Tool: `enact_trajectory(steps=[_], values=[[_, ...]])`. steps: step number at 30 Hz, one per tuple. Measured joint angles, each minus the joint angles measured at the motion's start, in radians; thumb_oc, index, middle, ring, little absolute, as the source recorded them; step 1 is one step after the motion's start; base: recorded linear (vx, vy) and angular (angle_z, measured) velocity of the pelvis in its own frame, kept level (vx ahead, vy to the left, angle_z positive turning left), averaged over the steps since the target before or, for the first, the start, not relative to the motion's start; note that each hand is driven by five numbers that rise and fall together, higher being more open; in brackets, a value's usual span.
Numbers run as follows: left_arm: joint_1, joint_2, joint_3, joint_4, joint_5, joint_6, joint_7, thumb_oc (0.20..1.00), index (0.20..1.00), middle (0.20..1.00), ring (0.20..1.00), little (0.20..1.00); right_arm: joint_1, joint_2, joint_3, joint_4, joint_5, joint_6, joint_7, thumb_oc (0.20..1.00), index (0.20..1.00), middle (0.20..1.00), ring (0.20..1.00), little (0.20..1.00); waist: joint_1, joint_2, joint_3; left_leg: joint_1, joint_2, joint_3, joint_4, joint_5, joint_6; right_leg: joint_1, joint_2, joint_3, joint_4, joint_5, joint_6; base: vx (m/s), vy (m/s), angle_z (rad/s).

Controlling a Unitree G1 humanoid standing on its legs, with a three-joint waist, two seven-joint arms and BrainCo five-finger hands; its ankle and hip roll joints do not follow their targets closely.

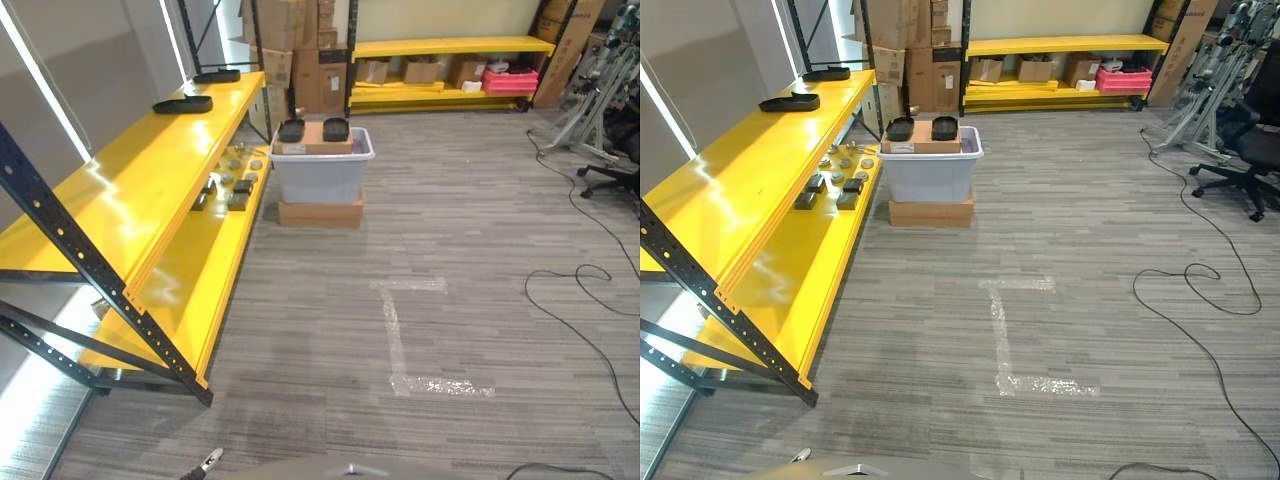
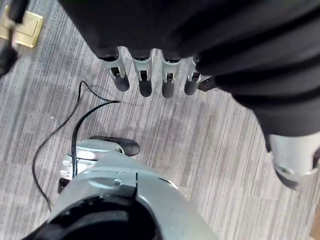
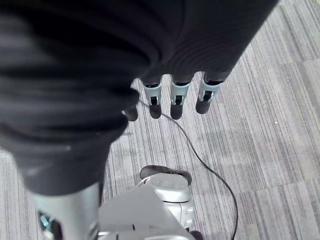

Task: Move parts from the plastic box to the shelf.

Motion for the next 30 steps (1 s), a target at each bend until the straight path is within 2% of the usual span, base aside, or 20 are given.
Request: enact_trajectory(steps=[7,11,13,14,15,16,17,18,19,20,22,24,25,26,27,30], values=[[-0.035,0.002,0.037,-0.084,-0.119,-0.035,0.001,1.0,1.0,1.0,1.0,1.0,-0.047,-0.017,-0.019,-0.129,0.137,-0.061,-0.047,1.0,1.0,1.0,1.0,1.0,0.019,-0.004,0.001,0.007,-0.005,0.0,0.016,-0.003,0.005,0.001,-0.002,0.01,0.0,0.003,0.003,0.07,0.104,-0.02],[-0.037,0.002,0.037,-0.082,-0.135,-0.037,-0.001,1.0,1.0,1.0,1.0,1.0,-0.078,-0.024,-0.036,-0.133,0.203,-0.064,-0.073,1.0,1.0,1.0,1.0,1.0,0.019,-0.008,0.006,0.026,-0.023,-0.002,0.014,-0.015,0.023,0.012,-0.009,0.023,0.005,0.001,0.013,0.08,0.19,-0.05],[-0.036,0.002,0.033,-0.076,-0.135,-0.041,-0.001,1.0,1.0,1.0,1.0,1.0,-0.076,-0.024,-0.036,-0.135,0.223,-0.065,-0.074,1.0,1.0,1.0,1.0,1.0,0.018,-0.013,0.025,0.04,-0.036,0.0,0.014,-0.021,0.033,0.007,-0.026,0.028,0.04,-0.011,0.025,0.05,0.181,-0.03],[-0.034,0.002,0.033,-0.074,-0.135,-0.044,0.0,1.0,1.0,1.0,1.0,1.0,-0.072,-0.022,-0.035,-0.136,0.244,-0.064,-0.074,1.0,1.0,1.0,1.0,1.0,0.017,-0.022,0.03,0.039,-0.053,-0.003,0.012,-0.031,0.049,-0.013,-0.038,0.033,0.078,-0.008,0.028,0.04,0.19,-0.11],[-0.034,0.001,0.033,-0.073,-0.135,-0.045,0.001,1.0,1.0,1.0,1.0,1.0,-0.075,-0.022,-0.035,-0.14,0.252,-0.065,-0.074,1.0,1.0,1.0,1.0,1.0,0.017,-0.026,0.036,0.036,-0.063,-0.001,0.008,-0.031,0.056,-0.033,-0.044,0.036,0.125,-0.006,0.037,0.03,0.197,-0.22],[-0.041,0.0,0.032,-0.073,-0.136,-0.047,0.001,1.0,1.0,1.0,1.0,1.0,-0.084,-0.022,-0.036,-0.151,0.257,-0.064,-0.073,1.0,1.0,1.0,1.0,1.0,0.01,-0.025,0.071,0.048,-0.073,0.009,-0.001,-0.019,0.077,-0.125,-0.074,0.043,0.296,0.03,0.095,0.07,0.147,-0.21],[-0.04,0.002,0.031,-0.064,-0.147,-0.061,0.002,1.0,1.0,1.0,1.0,1.0,-0.085,-0.018,-0.034,-0.155,0.269,-0.063,-0.072,1.0,1.0,1.0,1.0,1.0,0.01,-0.025,0.095,0.054,-0.069,0.018,0.005,-0.02,0.085,-0.18,-0.092,0.046,0.395,0.078,0.136,0.12,0.087,-0.18],[-0.042,0.004,0.031,-0.063,-0.165,-0.077,0.005,1.0,1.0,1.0,1.0,1.0,-0.084,-0.011,-0.032,-0.162,0.271,-0.062,-0.071,1.0,1.0,1.0,1.0,1.0,0.004,-0.018,0.115,0.051,-0.065,0.025,0.018,-0.038,0.091,-0.224,-0.107,0.047,0.455,0.102,0.163,0.17,-0.036,-0.22],[-0.034,0.006,0.032,-0.063,-0.175,-0.088,0.011,1.0,1.0,1.0,1.0,1.0,-0.087,-0.003,-0.027,-0.169,0.27,-0.062,-0.068,1.0,1.0,1.0,1.0,1.0,0.002,-0.033,0.123,0.052,-0.068,0.036,0.024,-0.046,0.091,-0.249,-0.111,0.048,0.467,0.099,0.168,0.24,-0.105,-0.24],[-0.03,0.011,0.037,-0.059,-0.188,-0.092,0.024,1.0,1.0,1.0,1.0,1.0,-0.085,0.006,-0.022,-0.189,0.269,-0.061,-0.065,1.0,1.0,1.0,1.0,1.0,-0.004,-0.036,0.134,0.048,-0.071,0.051,0.026,-0.051,0.084,-0.257,-0.123,0.041,0.437,0.091,0.174,0.19,-0.102,-0.21],[-0.03,0.018,0.052,-0.045,-0.206,-0.094,0.032,1.0,1.0,1.0,1.0,1.0,-0.08,0.023,-0.022,-0.219,0.269,-0.06,-0.062,1.0,1.0,1.0,1.0,1.0,-0.008,-0.075,0.145,0.041,-0.077,0.06,0.029,-0.053,0.079,-0.247,-0.126,0.012,0.277,0.085,0.171,0.28,-0.162,-0.09],[-0.034,0.017,0.068,-0.042,-0.211,-0.093,0.04,1.0,1.0,1.0,1.0,1.0,-0.071,0.035,-0.025,-0.227,0.269,-0.06,-0.056,1.0,1.0,1.0,1.0,1.0,-0.008,-0.111,0.142,0.039,-0.093,0.062,0.033,-0.056,0.058,-0.231,-0.139,0.011,0.145,0.09,0.165,0.34,-0.192,-0.04],[-0.039,0.011,0.072,-0.033,-0.211,-0.093,0.042,1.0,1.0,1.0,1.0,1.0,-0.059,0.036,-0.026,-0.233,0.269,-0.058,-0.047,1.0,1.0,1.0,1.0,1.0,-0.007,-0.121,0.138,0.041,-0.1,0.064,0.034,-0.06,0.06,-0.199,-0.147,0.015,0.022,0.097,0.16,0.42,-0.215,-0.05],[-0.039,0.01,0.068,-0.029,-0.211,-0.093,0.042,1.0,1.0,1.0,1.0,1.0,-0.059,0.037,-0.025,-0.232,0.268,-0.056,-0.044,1.0,1.0,1.0,1.0,1.0,-0.005,-0.124,0.137,0.049,-0.104,0.067,0.033,-0.061,0.058,-0.191,-0.154,0.019,-0.017,0.115,0.16,0.58,-0.265,-0.16],[-0.053,0.008,0.073,0.002,-0.21,-0.094,0.04,1.0,1.0,1.0,1.0,1.0,-0.059,0.046,-0.023,-0.224,0.268,-0.052,-0.033,1.0,1.0,1.0,1.0,1.0,-0.008,-0.123,0.137,0.054,-0.103,0.068,0.05,-0.09,0.054,-0.167,-0.173,0.018,-0.12,0.178,0.157,0.57,-0.236,-0.19],[-0.055,0.017,0.092,0.003,-0.21,-0.099,0.033,1.0,1.0,1.0,1.0,1.0,-0.059,0.061,-0.023,-0.2,0.268,-0.045,-0.026,1.0,1.0,1.0,1.0,1.0,-0.009,-0.124,0.137,0.06,-0.088,0.066,0.098,-0.14,0.042,-0.158,-0.194,-0.013,-0.203,0.241,0.155,0.5,-0.168,-0.05]])
